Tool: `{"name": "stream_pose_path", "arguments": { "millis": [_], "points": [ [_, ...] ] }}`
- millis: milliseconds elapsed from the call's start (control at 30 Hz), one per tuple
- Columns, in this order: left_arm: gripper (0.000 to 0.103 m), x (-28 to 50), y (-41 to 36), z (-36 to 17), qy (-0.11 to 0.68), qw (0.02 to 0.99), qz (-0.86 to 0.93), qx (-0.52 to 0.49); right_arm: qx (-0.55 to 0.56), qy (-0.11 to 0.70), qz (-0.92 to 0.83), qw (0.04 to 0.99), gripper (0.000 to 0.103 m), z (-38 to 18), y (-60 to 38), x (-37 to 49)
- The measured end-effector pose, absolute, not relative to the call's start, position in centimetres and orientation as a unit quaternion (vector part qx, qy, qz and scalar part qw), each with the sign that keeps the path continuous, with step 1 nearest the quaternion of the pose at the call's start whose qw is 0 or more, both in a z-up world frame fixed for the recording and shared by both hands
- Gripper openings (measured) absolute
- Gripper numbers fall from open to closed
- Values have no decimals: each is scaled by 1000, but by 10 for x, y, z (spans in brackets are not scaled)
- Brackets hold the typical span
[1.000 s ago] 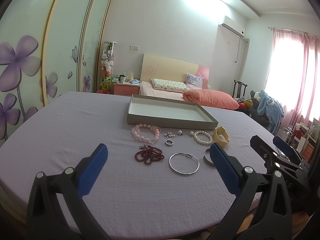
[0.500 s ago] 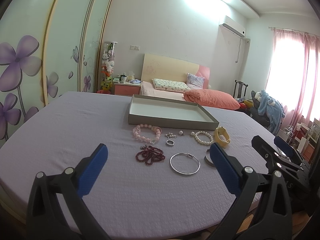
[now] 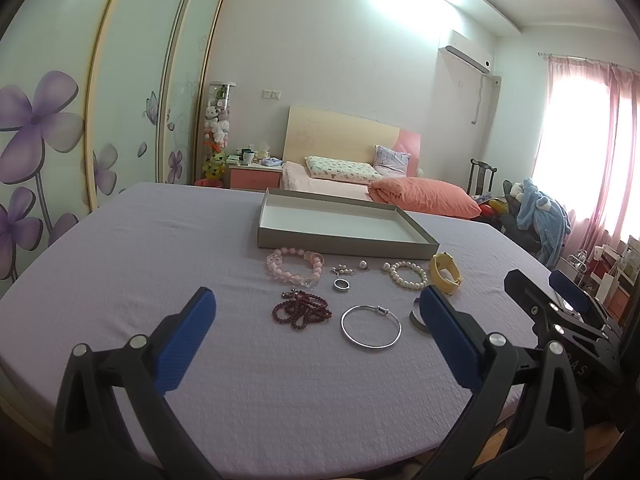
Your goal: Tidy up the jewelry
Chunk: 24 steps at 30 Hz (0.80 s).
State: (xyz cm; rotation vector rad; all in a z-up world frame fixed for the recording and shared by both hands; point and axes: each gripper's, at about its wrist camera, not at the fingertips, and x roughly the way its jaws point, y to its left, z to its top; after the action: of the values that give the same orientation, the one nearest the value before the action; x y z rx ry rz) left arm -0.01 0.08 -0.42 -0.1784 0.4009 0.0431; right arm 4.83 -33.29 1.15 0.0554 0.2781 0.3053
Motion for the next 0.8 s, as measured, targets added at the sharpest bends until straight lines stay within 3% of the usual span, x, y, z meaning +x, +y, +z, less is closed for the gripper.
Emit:
{"name": "stream_pose_path", "arguments": {
  "millis": [467, 800],
  "points": [
    [99, 4, 2, -8, 211, 973, 28, -90, 21, 163, 162, 973, 101, 1, -332, 62],
    [99, 25, 20, -24, 244, 964, 24, -107, 14, 308, 197, 931, 101, -42, -331, 127]
  ]
}}
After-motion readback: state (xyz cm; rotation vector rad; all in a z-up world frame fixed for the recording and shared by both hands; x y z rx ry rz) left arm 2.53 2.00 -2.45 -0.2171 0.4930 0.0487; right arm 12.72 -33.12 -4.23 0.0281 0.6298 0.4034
